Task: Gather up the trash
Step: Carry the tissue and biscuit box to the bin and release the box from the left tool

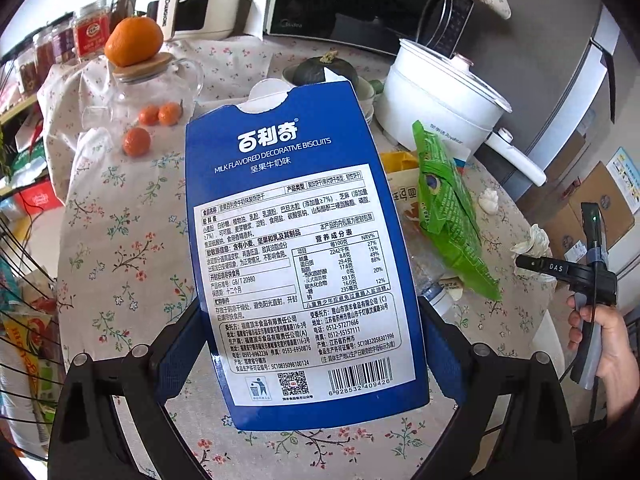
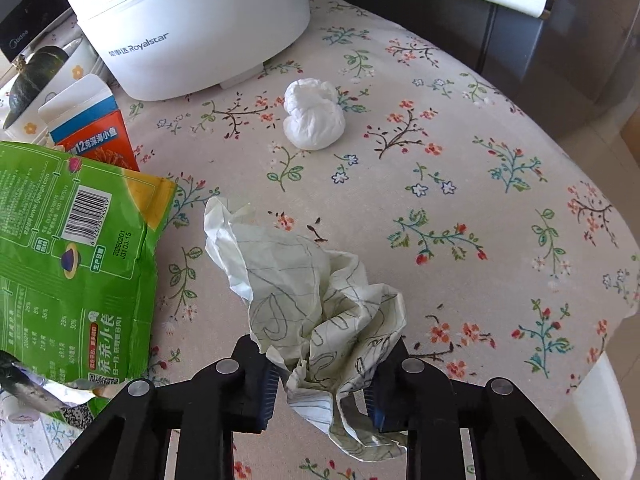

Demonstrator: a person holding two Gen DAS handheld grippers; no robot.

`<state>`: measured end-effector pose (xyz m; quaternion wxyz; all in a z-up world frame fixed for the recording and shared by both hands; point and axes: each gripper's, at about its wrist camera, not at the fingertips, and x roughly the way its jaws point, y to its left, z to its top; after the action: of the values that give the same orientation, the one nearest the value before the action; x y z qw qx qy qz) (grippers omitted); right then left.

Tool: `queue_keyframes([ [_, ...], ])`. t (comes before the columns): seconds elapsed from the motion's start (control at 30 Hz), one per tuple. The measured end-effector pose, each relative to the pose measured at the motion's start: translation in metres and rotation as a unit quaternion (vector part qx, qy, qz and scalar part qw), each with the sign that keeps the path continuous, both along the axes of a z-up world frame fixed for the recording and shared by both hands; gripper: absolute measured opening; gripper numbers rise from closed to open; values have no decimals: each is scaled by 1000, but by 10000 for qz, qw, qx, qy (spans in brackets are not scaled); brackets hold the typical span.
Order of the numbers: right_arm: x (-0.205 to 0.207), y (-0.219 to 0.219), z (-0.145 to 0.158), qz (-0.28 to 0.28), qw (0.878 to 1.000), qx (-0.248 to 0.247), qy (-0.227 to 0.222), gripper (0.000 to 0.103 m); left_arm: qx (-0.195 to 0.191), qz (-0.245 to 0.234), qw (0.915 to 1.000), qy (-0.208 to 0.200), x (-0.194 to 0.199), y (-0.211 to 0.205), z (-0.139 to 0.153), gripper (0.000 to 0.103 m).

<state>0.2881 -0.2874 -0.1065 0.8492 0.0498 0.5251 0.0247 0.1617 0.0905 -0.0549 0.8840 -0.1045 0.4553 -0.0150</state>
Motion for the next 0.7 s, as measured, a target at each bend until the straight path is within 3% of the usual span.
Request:
queue_keyframes([
  [0.7, -81, -59, 50, -165, 9995, 124, -229, 30, 288, -1076, 9931, -366, -17, -105, 26, 98],
])
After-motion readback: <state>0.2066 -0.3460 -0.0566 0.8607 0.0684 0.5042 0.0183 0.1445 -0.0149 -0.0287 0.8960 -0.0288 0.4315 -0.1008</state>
